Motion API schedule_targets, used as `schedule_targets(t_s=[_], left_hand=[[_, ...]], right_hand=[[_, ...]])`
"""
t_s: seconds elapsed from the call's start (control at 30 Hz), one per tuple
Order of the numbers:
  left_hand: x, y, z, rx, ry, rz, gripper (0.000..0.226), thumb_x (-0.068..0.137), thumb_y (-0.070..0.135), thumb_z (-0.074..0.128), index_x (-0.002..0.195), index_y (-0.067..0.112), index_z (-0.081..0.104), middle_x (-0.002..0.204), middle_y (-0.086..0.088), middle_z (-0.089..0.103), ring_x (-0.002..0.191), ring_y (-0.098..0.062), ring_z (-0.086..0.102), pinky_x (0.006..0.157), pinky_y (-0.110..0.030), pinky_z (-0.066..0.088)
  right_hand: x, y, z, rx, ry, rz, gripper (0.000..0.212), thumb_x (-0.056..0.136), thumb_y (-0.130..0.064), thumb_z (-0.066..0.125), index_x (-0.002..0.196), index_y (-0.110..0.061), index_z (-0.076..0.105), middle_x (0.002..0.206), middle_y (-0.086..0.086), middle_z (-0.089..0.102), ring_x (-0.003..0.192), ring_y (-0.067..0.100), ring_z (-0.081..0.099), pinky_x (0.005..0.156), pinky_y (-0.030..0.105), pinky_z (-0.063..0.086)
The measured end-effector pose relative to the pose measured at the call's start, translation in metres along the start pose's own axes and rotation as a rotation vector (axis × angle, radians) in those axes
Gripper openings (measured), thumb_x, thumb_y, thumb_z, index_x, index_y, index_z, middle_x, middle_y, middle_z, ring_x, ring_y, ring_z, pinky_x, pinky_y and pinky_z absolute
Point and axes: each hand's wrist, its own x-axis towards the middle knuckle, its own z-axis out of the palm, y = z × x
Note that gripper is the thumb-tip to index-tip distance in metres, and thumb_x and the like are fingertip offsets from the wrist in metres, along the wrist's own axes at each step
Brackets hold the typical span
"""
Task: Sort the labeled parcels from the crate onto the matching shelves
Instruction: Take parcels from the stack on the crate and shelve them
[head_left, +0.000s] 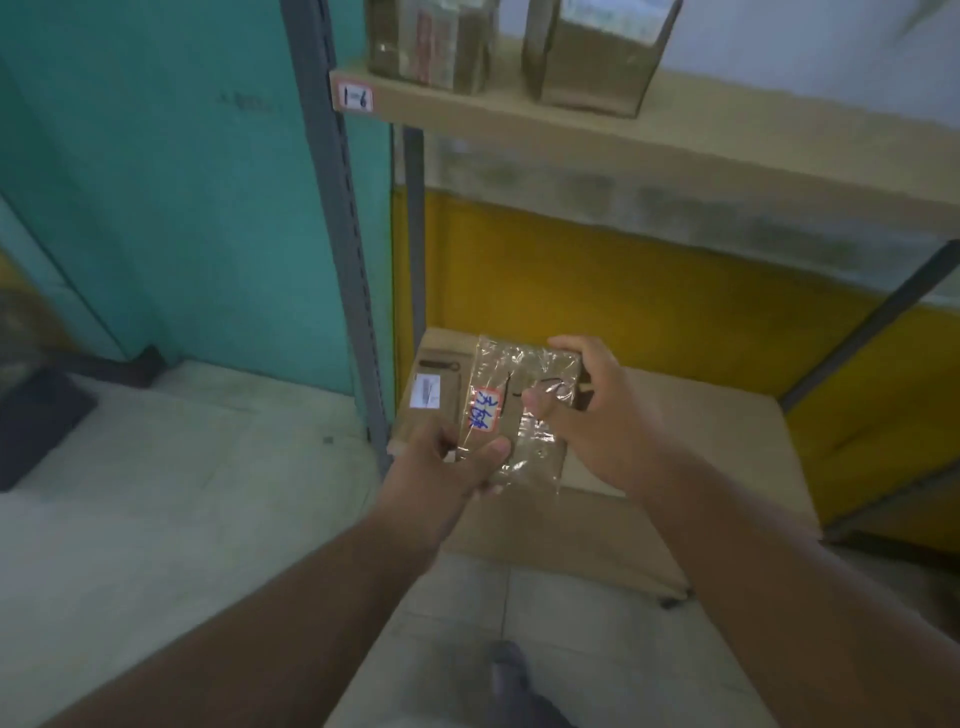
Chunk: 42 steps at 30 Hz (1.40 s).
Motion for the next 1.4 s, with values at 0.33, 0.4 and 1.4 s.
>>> schedule_targets(t_s=[0.33,0.4,1.4], left_hand=[[0.103,-0.071,0.061,0.237,0.192,-0.268,0.049,0.064,0.057,0.079,0.093,0.02,0.067,0.084,-0.001,0.076,0.082,-0.022,0.074,0.086,-0.045,0.058],[0.124,-0.081,0.073,0.257,0.254,-0.28,0.044,0.067,0.058,0.076,0.093,0.023,0.07,0.081,0.002,0.076,0.081,-0.019,0.073,0.086,-0.047,0.059],[0.075,-0.086,0.019,0.727,0.469,-0.147,0.03,0.087,0.032,0.072,0.114,0.028,0.061,0.112,0.007,0.06,0.09,-0.003,0.058,0.07,-0.017,0.042]], right_hand=[[0.12,0.162,0.032,0.152,-0.176,0.25,0.058,0.053,-0.068,0.072,0.107,-0.05,0.057,0.095,-0.004,0.073,0.09,0.021,0.071,0.084,0.052,0.058],[0.148,0.181,0.038,0.17,-0.228,0.271,0.049,0.053,-0.065,0.072,0.099,-0.055,0.057,0.096,-0.006,0.073,0.091,0.019,0.071,0.085,0.051,0.058],[0.146,0.139,0.087,-0.248,-0.214,-0.309,0.058,0.083,-0.038,0.073,0.131,-0.011,0.053,0.135,0.015,0.045,0.116,0.031,0.05,0.09,0.039,0.048]])
